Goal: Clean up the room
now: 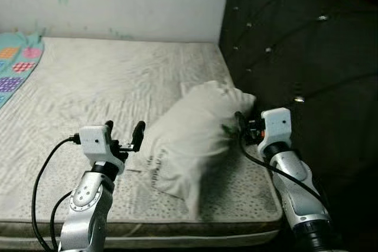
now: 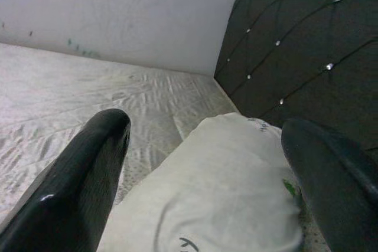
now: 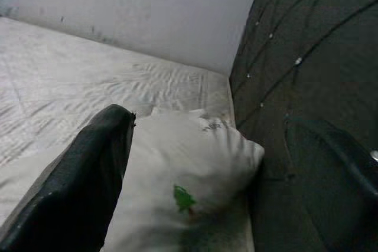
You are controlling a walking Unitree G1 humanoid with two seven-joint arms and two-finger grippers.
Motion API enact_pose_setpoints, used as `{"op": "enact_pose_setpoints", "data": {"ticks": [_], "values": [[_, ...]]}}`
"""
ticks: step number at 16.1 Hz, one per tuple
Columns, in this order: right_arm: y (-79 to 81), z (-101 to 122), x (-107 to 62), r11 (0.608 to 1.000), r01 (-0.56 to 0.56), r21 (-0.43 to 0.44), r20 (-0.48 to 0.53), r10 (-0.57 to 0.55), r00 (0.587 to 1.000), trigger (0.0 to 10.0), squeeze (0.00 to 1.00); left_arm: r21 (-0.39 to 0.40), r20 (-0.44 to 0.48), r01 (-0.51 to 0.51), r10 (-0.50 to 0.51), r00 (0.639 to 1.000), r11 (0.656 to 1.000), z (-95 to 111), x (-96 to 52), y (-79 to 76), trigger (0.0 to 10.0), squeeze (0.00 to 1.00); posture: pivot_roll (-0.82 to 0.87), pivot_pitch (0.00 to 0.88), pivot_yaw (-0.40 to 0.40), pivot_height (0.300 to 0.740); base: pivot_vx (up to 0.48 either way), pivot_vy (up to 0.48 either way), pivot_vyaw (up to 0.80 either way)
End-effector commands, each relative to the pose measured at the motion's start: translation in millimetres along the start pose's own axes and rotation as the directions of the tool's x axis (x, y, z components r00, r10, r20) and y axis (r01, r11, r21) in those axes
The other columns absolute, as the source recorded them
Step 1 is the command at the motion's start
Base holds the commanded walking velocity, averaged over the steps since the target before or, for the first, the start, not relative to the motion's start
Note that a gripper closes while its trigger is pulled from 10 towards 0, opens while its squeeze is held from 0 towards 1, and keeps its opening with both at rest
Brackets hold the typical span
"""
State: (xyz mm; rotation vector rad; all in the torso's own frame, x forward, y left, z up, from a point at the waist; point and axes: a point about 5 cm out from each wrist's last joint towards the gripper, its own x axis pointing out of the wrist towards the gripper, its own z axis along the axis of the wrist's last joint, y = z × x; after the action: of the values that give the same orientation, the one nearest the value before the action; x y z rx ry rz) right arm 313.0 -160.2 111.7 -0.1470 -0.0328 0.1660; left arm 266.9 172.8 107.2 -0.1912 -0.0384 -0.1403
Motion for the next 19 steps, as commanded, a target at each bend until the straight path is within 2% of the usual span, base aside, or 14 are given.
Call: {"op": "enact_pose_setpoints", "data": {"ticks": [1, 15, 17, 19], "values": [[5.4, 7, 4.2, 1.0, -0.019, 0.006, 0.025, 0.019, 1.0, 10.0, 0.0, 0.008, 0.015, -0.014, 0.014, 1.0, 1.0, 4, -0.5, 5.7, 10.0, 0.0, -0.09, 0.0, -0.033, 0.74, 0.0, 0.0, 0.0], [11.0, 6, 6.7, 0.998, -0.049, 0.039, 0.022, 0.048, 0.999, 10.0, 0.0, 0.005, 0.032, -0.018, 0.018, 0.999, 1.0, 6, 2.5, 6.2, 10.0, 0.0, -0.08, 0.0, -0.039, 0.74, 0.0, 0.0, 0.0], [12.9, 4, -3.6, 0.99, -0.087, 0.108, -0.004, 0.088, 0.996, 10.0, 0.0, 0.018, 0.018, -0.051, 0.051, 0.999, 0.999, 6, -11.3, 12.0, 10.0, 0.0, -0.06, 0.003, -0.056, 0.74, 0.0, 0.0, 0.0], [13.9, 0, -17.8, 0.985, -0.133, 0.113, -0.027, 0.137, 0.99, 10.0, 0.0, 0.022, -0.011, -0.09, 0.091, 0.996, 0.996, 0, -27.5, 20.2, 10.0, 0.0, -0.06, 0.021, -0.064, 0.74, 0.0, 0.0, 0.0]]}}
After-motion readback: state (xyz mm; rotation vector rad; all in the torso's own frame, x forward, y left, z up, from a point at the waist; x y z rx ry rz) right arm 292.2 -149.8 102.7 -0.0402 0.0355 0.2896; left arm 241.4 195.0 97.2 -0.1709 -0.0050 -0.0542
